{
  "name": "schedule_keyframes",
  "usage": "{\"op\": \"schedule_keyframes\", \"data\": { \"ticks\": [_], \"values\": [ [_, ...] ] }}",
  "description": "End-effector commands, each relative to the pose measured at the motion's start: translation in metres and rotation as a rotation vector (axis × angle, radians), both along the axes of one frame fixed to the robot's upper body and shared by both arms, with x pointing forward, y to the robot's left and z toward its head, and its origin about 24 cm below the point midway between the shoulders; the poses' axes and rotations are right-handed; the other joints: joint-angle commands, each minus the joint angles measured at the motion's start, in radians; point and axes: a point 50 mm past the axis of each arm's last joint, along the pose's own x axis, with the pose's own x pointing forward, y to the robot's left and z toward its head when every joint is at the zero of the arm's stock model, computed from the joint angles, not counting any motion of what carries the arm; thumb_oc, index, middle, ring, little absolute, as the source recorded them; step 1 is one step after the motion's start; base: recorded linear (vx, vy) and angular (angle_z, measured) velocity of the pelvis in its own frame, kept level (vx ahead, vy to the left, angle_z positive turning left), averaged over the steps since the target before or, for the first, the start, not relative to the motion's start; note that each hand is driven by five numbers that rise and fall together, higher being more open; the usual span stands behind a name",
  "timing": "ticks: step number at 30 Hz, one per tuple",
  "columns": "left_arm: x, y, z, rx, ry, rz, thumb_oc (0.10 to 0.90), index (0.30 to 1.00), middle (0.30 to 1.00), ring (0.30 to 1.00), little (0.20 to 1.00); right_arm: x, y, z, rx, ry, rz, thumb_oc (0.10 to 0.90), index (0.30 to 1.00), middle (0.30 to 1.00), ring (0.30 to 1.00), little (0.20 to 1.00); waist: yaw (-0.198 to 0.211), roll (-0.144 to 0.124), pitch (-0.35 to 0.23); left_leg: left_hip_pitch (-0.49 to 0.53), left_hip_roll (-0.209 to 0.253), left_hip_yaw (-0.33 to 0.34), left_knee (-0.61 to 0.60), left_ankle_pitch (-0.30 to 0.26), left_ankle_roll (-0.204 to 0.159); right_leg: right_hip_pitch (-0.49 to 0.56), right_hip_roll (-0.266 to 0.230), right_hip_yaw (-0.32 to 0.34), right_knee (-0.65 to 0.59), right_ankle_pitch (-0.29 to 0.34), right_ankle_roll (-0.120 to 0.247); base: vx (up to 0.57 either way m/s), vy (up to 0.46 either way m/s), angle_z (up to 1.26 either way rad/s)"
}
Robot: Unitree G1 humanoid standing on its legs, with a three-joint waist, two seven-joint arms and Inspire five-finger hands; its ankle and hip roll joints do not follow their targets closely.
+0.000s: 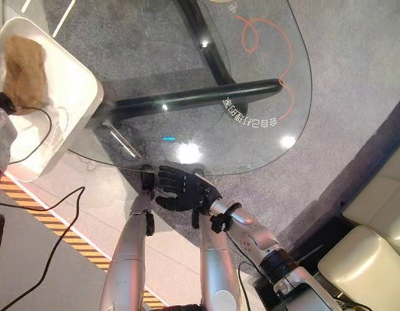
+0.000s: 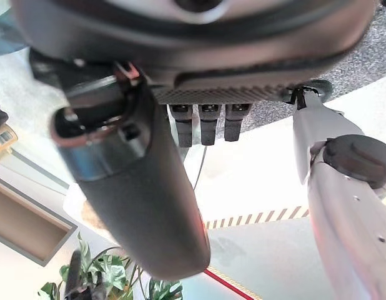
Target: Wipe the table with a cloth and put it in the basket.
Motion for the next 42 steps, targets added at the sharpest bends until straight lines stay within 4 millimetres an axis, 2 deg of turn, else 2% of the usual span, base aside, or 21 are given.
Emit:
{"op": "schedule_keyframes", "data": {
  "ticks": [1,6,10,12,15,16,18,20,21,22,23,26,28,31,32,35,37,42],
  "values": [
    [-0.035,0.022,0.043,0.082,-0.234,0.114,0.8,0.9,0.9,0.9,0.9,-0.013,0.014,0.011,0.143,-0.056,0.032,0.8,0.9,0.9,0.9,0.9,0.014,0.023,-0.021,0.098,-0.056,0.079,0.049,-0.121,0.076,0.087,0.035,0.027,-0.139,0.085,0.017,-0.07,-0.094,0.02],
    [-0.039,0.024,0.029,0.105,-0.25,0.09,0.8,0.9,0.9,0.9,0.9,-0.016,0.007,-0.001,0.125,-0.032,-0.017,0.8,0.9,0.9,0.9,0.9,0.028,0.016,-0.021,0.181,-0.054,0.075,0.025,-0.121,0.065,0.176,0.032,0.015,-0.16,0.073,0.014,-0.07,-0.109,0.0],
    [-0.033,0.02,-0.013,0.127,-0.121,-0.051,0.8,0.9,0.9,0.9,0.9,-0.02,-0.004,-0.019,0.104,0.018,-0.073,0.8,0.9,0.9,0.9,0.9,0.049,0.012,-0.021,0.28,-0.052,0.065,-0.013,-0.111,0.053,0.276,0.027,0.005,-0.184,0.061,0.013,-0.07,-0.121,-0.03],
    [-0.028,0.011,-0.051,0.112,-0.009,-0.162,0.8,0.9,0.9,0.9,0.9,-0.024,-0.01,-0.032,0.081,0.05,-0.114,0.8,0.9,0.9,0.9,0.9,0.061,0.014,-0.021,0.347,-0.056,0.056,-0.049,-0.097,0.047,0.343,0.025,0.0,-0.207,0.059,0.013,-0.09,-0.14,-0.03],
    [-0.029,-0.003,-0.104,0.082,0.131,-0.288,0.8,0.9,0.9,0.9,0.9,-0.033,-0.018,-0.049,0.045,0.099,-0.16,0.8,0.9,0.9,0.9,0.9,0.073,0.014,-0.056,0.397,-0.057,0.044,-0.085,-0.092,0.042,0.394,0.021,-0.003,-0.23,0.053,0.016,-0.01,-0.101,-0.02],
    [-0.034,-0.019,-0.147,0.059,0.245,-0.366,0.8,0.9,0.9,0.9,0.9,-0.041,-0.024,-0.064,0.001,0.14,-0.207,0.8,0.9,0.9,0.9,0.9,0.084,0.015,-0.088,0.428,-0.059,0.033,-0.108,-0.088,0.04,0.432,0.015,-0.007,-0.251,0.052,0.019,0.0,-0.124,0.0],
    [-0.044,-0.035,-0.191,-0.029,0.335,-0.433,0.8,0.9,0.9,0.9,0.9,-0.049,-0.035,-0.082,-0.112,0.18,-0.282,0.8,0.9,0.9,0.9,0.9,0.092,0.017,-0.117,0.462,-0.059,0.019,-0.139,-0.082,0.037,0.472,0.012,-0.015,-0.274,0.051,0.022,0.0,-0.118,0.0],
    [-0.063,-0.055,-0.241,-0.133,0.442,-0.504,0.8,0.9,0.9,0.9,0.9,-0.057,-0.052,-0.1,-0.273,0.213,-0.354,0.8,0.9,0.9,0.9,0.9,0.105,0.022,-0.153,0.506,-0.057,0.003,-0.174,-0.074,0.035,0.526,0.005,-0.028,-0.304,0.052,0.027,0.0,-0.096,0.13],
    [-0.073,-0.064,-0.262,-0.198,0.485,-0.543,0.8,0.9,0.9,0.9,0.9,-0.06,-0.057,-0.106,-0.316,0.242,-0.379,0.8,0.9,0.9,0.9,0.9,0.11,0.024,-0.17,0.526,-0.056,-0.004,-0.188,-0.069,0.033,0.55,0.003,-0.035,-0.318,0.054,0.027,0.01,-0.08,0.17],
    [-0.079,-0.069,-0.273,-0.223,0.51,-0.563,0.8,0.9,0.9,0.9,0.9,-0.063,-0.06,-0.11,-0.33,0.268,-0.393,0.8,0.9,0.9,0.9,0.9,0.112,0.025,-0.18,0.537,-0.055,-0.008,-0.194,-0.068,0.032,0.565,0.002,-0.04,-0.326,0.054,0.027,0.03,-0.089,0.1],
    [-0.094,-0.081,-0.3,-0.308,0.584,-0.599,0.8,0.9,0.9,0.9,0.9,-0.07,-0.068,-0.119,-0.342,0.334,-0.426,0.8,0.9,0.9,0.9,0.9,0.117,0.026,-0.206,0.567,-0.053,-0.016,-0.204,-0.068,0.029,0.605,0.002,-0.049,-0.344,0.052,0.025,0.05,-0.082,0.12],
    [-0.118,-0.1,-0.338,-0.417,0.735,-0.66,0.8,0.9,0.9,0.9,0.9,-0.085,-0.077,-0.135,-0.359,0.439,-0.461,0.8,0.9,0.9,0.9,0.9,0.125,0.026,-0.253,0.614,-0.047,-0.022,-0.224,-0.069,0.026,0.665,0.004,-0.063,-0.37,0.05,0.022,0.05,-0.076,0.19],
    [-0.139,-0.113,-0.365,-0.503,0.866,-0.677,0.8,0.9,0.9,0.9,0.9,-0.101,-0.08,-0.151,-0.364,0.536,-0.489,0.8,0.9,0.9,0.9,0.9,0.128,0.024,-0.293,0.65,-0.041,-0.024,-0.239,-0.069,0.025,0.704,0.007,-0.072,-0.385,0.05,0.021,0.07,-0.073,0.01],
    [-0.161,-0.124,-0.391,-0.561,1.011,-0.695,0.8,0.9,0.9,0.9,0.9,-0.119,-0.081,-0.167,-0.351,0.637,-0.505,0.8,0.9,0.9,0.9,0.9,0.127,0.022,-0.337,0.691,-0.033,-0.025,-0.249,-0.076,0.023,0.746,0.01,-0.078,-0.396,0.045,0.019,0.09,-0.054,0.15],
    [-0.179,-0.13,-0.408,-0.62,1.122,-0.708,0.8,0.9,0.9,0.9,0.9,-0.132,-0.081,-0.177,-0.38,0.697,-0.499,0.8,0.9,0.9,0.9,0.9,0.122,0.021,-0.365,0.718,-0.026,-0.02,-0.258,-0.08,0.022,0.77,0.012,-0.075,-0.402,0.041,0.019,0.12,-0.044,0.12],
    [-0.208,-0.135,-0.43,-0.723,1.262,-0.688,0.8,0.9,0.9,0.9,0.9,-0.154,-0.084,-0.193,-0.461,0.785,-0.492,0.8,0.9,0.9,0.9,0.9,0.112,0.021,-0.406,0.77,-0.013,-0.01,-0.288,-0.085,0.021,0.815,0.017,-0.07,-0.425,0.038,0.021,0.07,-0.038,-0.03],
    [-0.227,-0.135,-0.44,-0.782,1.339,-0.67,0.8,0.9,0.9,0.9,0.9,-0.166,-0.086,-0.2,-0.471,0.841,-0.502,0.8,0.9,0.9,0.9,0.9,0.106,0.021,-0.423,0.797,-0.005,-0.003,-0.308,-0.085,0.019,0.837,0.017,-0.065,-0.443,0.04,0.025,0.02,-0.019,-0.1],
    [-0.241,-0.139,-0.448,-0.892,1.37,-0.644,0.8,0.9,0.9,0.9,0.9,-0.182,-0.089,-0.208,-0.524,0.929,-0.506,0.8,0.9,0.9,0.9,0.9,0.09,0.025,-0.447,0.837,0.006,0.018,-0.336,-0.092,0.017,0.868,0.017,-0.053,-0.481,0.05,0.031,0.02,0.008,-0.1]
  ]
}}
